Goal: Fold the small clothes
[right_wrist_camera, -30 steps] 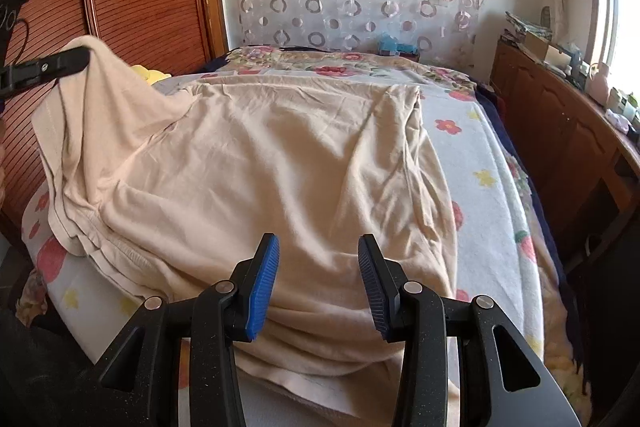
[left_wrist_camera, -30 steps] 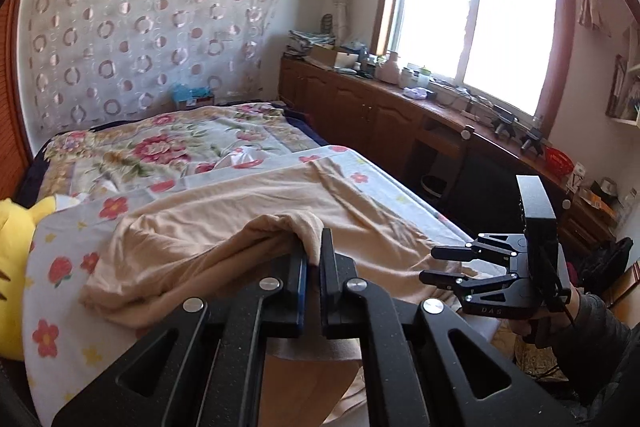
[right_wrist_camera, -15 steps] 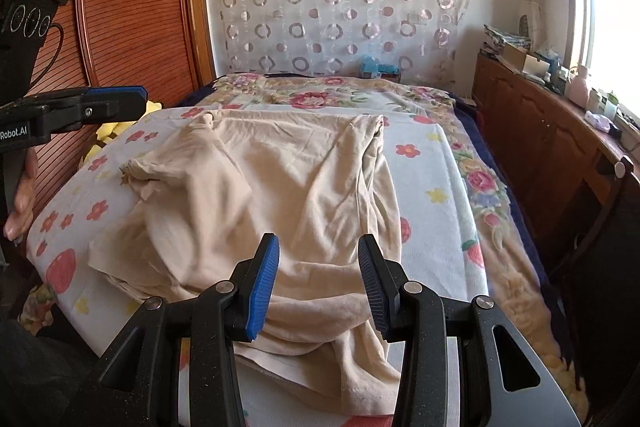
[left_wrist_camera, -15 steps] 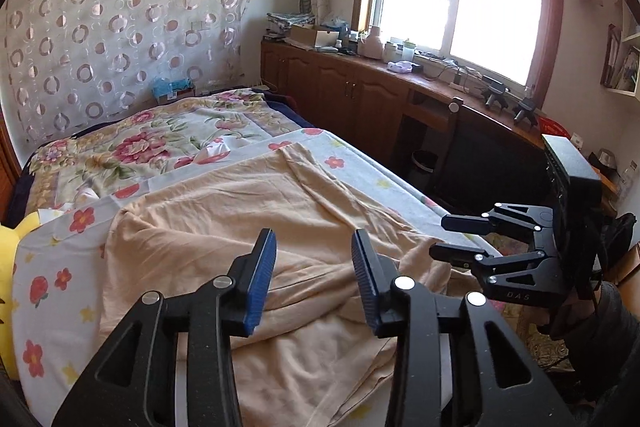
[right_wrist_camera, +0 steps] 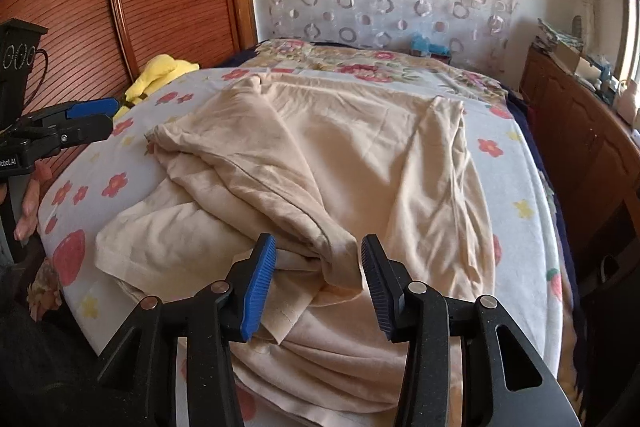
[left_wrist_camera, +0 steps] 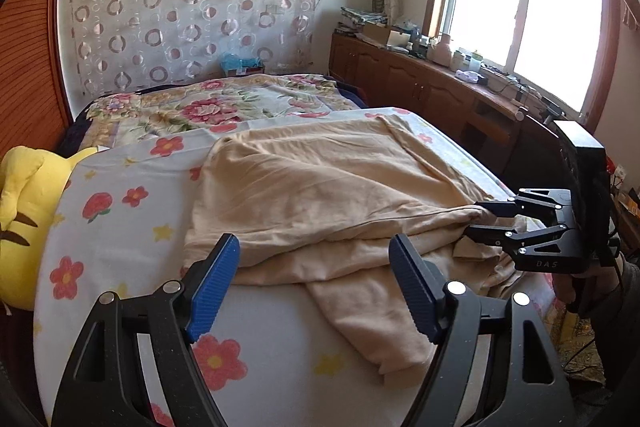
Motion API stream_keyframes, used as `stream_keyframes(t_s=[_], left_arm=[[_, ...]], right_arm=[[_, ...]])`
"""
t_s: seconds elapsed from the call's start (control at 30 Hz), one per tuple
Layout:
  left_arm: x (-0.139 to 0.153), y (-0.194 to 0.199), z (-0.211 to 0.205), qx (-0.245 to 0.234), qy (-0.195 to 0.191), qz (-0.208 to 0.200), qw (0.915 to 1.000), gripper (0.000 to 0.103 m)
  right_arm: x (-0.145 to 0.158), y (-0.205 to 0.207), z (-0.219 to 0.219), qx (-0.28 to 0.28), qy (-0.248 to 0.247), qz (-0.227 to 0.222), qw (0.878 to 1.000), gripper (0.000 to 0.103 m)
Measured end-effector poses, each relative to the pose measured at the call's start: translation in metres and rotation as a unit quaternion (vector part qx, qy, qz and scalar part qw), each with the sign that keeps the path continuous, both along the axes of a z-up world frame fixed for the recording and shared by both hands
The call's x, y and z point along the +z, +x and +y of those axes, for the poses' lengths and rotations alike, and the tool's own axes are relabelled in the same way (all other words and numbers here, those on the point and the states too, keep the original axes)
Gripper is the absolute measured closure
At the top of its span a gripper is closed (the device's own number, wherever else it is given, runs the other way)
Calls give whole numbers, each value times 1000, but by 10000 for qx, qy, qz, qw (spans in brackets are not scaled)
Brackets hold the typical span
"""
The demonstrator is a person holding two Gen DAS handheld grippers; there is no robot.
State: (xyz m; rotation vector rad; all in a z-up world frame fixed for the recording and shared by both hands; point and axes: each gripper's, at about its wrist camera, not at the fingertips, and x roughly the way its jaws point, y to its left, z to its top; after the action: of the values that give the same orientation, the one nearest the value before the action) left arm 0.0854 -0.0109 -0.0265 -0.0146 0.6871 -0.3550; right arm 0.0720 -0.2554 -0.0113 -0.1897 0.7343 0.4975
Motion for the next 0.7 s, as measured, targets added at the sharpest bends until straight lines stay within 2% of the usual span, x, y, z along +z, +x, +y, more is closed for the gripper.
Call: stream_keyframes(t_s=[0.13,0.17,0.2,0.23,0.27,0.4,0.5,0.6,0.7], left_arm=[[-8,-2,12,124,-32,60,9999,25],[-9,-2,13,161,-29,56,9998,25],[-10,-3,15,186,-34,44,9998,25],[-11,-3,17,206,-46,39,9998,25],[-12,-3,19,221,-60,41,9997,25],[-13,-4,21,234,-68,44,9997,25],[-12,-6,20,212,-64,-7,9998,25],[-10,-9,18,188,-73,-55,9998,25],[-9,-10,17,191,-69,-82,9998,25]], right_arm=[[-12,19,11,63,-283,270,9992,57],[-14,22,12,97,-317,318,9989,66],[-14,23,14,146,-321,314,9989,80],[-12,22,15,217,-331,282,9988,89],[-9,20,16,264,-367,185,9988,93],[17,3,11,237,-109,-321,9991,95],[37,-7,-5,204,160,-538,9982,95],[46,-13,-15,78,90,-802,9967,95],[40,-10,-20,-106,-37,-787,9968,95]])
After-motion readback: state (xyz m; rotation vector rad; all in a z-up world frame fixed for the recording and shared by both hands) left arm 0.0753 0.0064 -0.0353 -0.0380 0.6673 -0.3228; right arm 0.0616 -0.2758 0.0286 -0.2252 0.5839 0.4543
